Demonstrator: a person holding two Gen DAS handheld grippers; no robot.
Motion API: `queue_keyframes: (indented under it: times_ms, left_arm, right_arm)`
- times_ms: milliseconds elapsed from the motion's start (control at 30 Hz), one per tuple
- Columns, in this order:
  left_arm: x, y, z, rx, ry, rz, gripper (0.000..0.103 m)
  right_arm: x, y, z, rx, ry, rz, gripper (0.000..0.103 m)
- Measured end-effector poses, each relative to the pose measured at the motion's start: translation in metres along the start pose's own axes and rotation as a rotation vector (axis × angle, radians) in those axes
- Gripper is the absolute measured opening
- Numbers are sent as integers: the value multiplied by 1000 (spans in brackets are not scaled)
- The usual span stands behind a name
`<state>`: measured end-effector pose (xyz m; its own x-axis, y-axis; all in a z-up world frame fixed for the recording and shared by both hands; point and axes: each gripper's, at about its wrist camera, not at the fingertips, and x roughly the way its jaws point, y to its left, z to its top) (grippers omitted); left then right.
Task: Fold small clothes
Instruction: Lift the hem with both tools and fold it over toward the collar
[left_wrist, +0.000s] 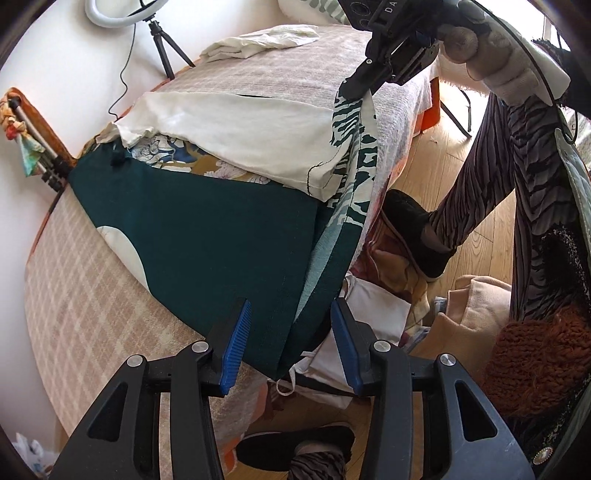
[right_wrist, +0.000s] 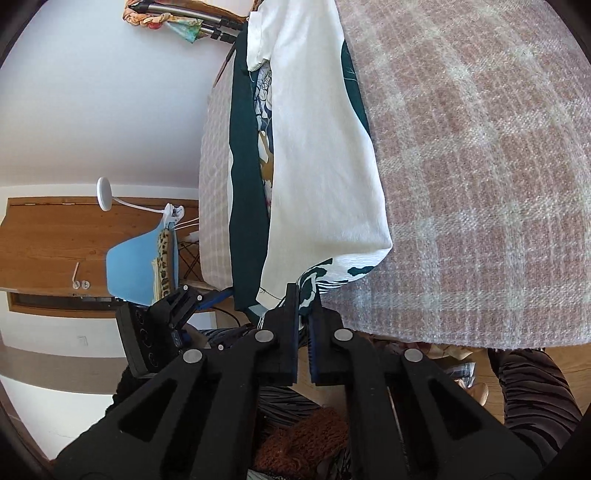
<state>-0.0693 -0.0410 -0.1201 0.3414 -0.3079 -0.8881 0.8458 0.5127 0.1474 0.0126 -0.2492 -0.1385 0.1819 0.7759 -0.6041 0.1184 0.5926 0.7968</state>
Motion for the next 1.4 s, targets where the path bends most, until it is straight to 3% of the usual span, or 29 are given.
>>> queue_keyframes:
  times_ms: [167, 300, 367, 467, 700, 867, 1167, 1400]
  left_arm:
    - [-2, -8, -3, 11, -5, -3, 43]
    - [11, -6, -1, 39, 22, 125, 43]
    - [12, -1, -1, 21, 15, 99, 42]
    - [11, 10, 2, -30, -14, 57, 4]
    - [-2, 39, 17, -168, -110, 30, 2]
    - [-6, 55, 30, -179, -153, 67, 1]
    - [7, 113, 60, -216, -176, 89, 1]
    - [36, 165, 78, -247, -157, 106, 1]
  right_arm:
    - [-4, -7, 8, 14, -21, -6, 5]
    - [-8, -8, 10, 19, -27, 6, 5]
    - [-9, -6, 10, 12, -29, 5, 5]
    - [-9, -3, 9, 7, -25, 2, 5]
    - [-10, 4, 16, 2, -47, -7, 5]
    - [-17, 18, 35, -34, -84, -34, 5]
    - [-14, 48, 101, -111, -144, -106, 5]
    - [-2, 47, 157, -96, -165, -135, 5]
